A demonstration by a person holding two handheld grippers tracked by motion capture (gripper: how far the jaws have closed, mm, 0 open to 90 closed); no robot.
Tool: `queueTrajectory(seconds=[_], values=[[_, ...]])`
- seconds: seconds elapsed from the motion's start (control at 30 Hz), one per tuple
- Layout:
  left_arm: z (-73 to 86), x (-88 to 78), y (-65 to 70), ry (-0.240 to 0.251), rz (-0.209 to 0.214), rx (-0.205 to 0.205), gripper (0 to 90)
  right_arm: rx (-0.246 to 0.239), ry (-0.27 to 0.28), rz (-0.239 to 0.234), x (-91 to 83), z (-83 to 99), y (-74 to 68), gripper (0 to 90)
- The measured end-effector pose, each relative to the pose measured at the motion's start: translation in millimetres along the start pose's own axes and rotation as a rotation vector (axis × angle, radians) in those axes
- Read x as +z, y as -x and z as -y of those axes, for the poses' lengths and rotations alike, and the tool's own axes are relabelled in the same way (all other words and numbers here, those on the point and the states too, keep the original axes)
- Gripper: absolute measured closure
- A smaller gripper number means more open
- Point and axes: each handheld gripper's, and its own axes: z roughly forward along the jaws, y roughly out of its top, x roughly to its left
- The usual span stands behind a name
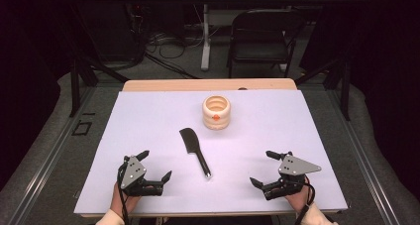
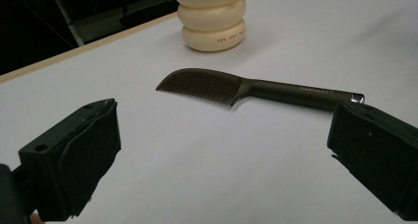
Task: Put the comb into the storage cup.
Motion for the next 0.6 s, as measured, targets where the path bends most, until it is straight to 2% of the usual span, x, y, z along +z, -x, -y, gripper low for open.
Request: queueTrajectory(seconds=[0.23,0.4,0.6], values=[[-3.2,8.8,3.1,0.004,0.009,0.007,0.0,0.002,-0.006,0.001,0.8,0.3,0.8,0.0],[-6.4,12.9,4.5,0.002,0.005,0.027,0.0,-0.004,-0.011,0.001,0.8,0.1,0.1,0.0],[-10.4,20.0,6.5,0.009,0.008,0.024,0.0,-0.003,-0.016,-0.001,1.7,0.1,-0.3,0.0]])
